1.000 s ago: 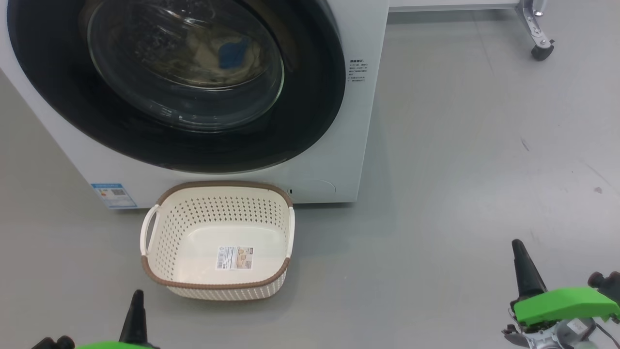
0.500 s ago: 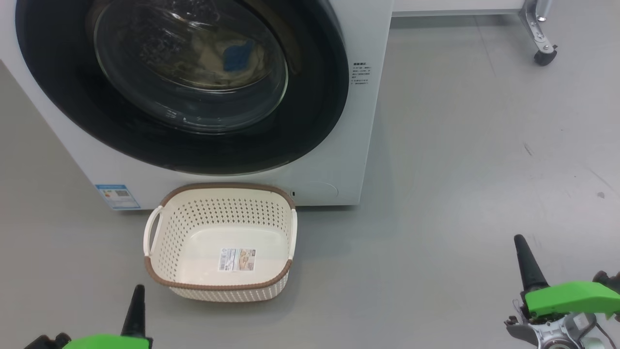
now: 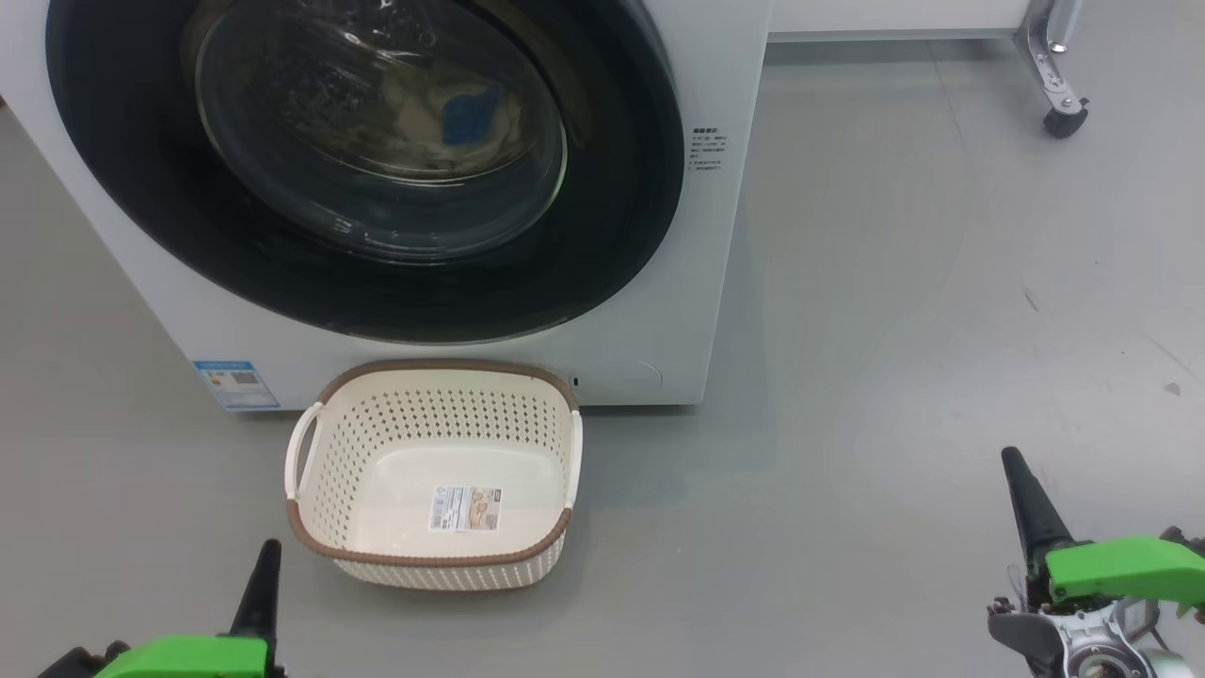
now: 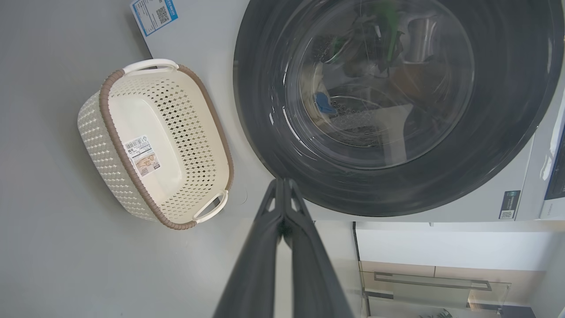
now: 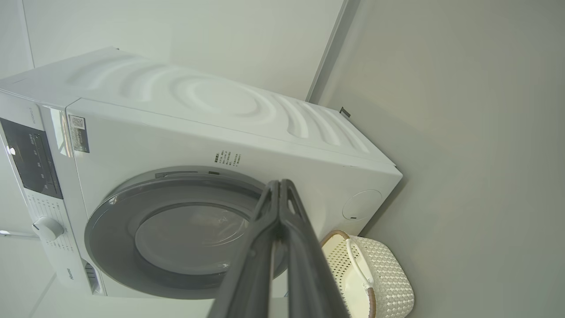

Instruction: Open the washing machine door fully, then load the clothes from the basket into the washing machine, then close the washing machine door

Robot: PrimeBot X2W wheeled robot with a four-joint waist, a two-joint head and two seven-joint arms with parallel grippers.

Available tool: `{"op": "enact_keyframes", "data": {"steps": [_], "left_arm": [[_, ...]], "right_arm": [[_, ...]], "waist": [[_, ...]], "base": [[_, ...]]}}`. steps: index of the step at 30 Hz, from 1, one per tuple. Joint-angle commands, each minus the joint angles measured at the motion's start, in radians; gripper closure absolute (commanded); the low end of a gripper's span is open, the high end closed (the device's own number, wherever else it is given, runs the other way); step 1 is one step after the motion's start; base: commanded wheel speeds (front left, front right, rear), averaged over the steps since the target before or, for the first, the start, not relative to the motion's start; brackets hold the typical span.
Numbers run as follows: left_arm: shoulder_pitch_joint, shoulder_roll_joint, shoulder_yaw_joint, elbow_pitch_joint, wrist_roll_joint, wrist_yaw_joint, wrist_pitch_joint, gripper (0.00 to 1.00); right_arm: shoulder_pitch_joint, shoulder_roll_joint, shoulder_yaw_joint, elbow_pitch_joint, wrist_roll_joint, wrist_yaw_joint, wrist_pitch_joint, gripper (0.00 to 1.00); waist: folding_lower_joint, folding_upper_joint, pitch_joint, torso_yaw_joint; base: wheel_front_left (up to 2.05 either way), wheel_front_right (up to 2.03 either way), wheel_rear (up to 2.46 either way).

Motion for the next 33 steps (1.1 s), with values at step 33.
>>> {"op": "enact_keyframes", "data": {"steps": [33], "left_arm": [[-0.104,0.017,0.063,-0.004,-0.288,-0.001,0.083,1.00]], "right_arm": [[-0.092,-0.023,-0.016,-0.017,0.325,-0.003,0.086,1.00]], "waist": [[0.0000,0.0000,-0.017,0.016]], "base": [[0.00,0.00,0.00]]}}
